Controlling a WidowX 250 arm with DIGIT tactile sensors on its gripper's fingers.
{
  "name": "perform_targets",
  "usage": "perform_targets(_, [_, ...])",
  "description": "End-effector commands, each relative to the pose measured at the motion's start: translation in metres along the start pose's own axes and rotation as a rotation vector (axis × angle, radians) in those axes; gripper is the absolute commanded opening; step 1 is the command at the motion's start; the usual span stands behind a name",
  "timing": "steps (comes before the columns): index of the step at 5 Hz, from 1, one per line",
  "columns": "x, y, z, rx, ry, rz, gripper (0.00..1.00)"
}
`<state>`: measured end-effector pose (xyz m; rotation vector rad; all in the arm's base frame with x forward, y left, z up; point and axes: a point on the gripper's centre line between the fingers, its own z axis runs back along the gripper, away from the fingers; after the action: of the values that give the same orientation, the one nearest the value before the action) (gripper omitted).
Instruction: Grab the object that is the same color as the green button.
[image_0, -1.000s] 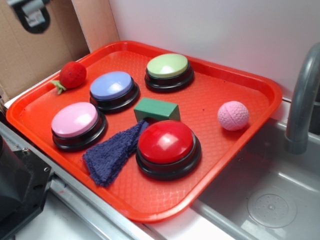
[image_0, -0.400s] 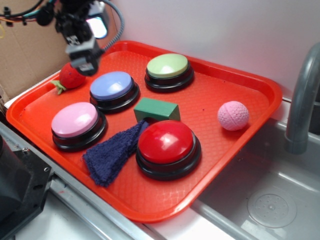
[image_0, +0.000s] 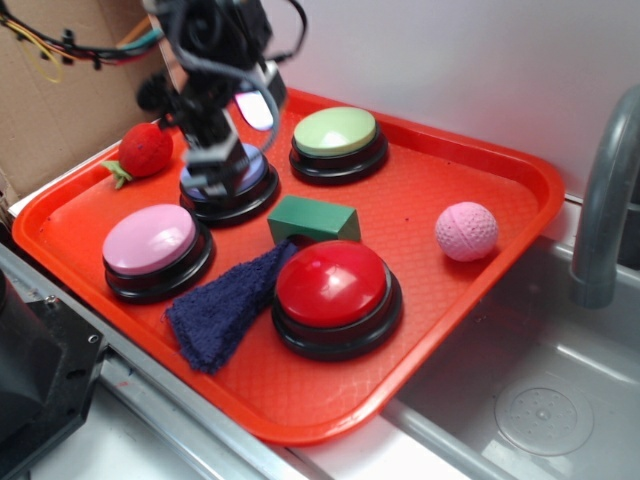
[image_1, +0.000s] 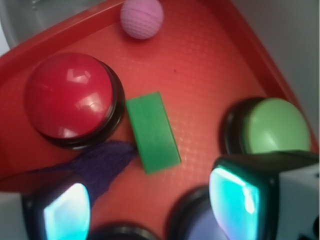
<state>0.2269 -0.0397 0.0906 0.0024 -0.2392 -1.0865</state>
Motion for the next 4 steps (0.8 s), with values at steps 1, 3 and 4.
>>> perform_targets(1, [0.016,0.003,-0.037,0.008,-0.046,-0.112,1.00])
perform_targets(3, [0.019,0.002,-0.062,-0.025,-0.078,-0.181,1.00])
perform_targets(4, [0.017,0.002,-0.067,-0.031,-0.095,-0.193,0.86])
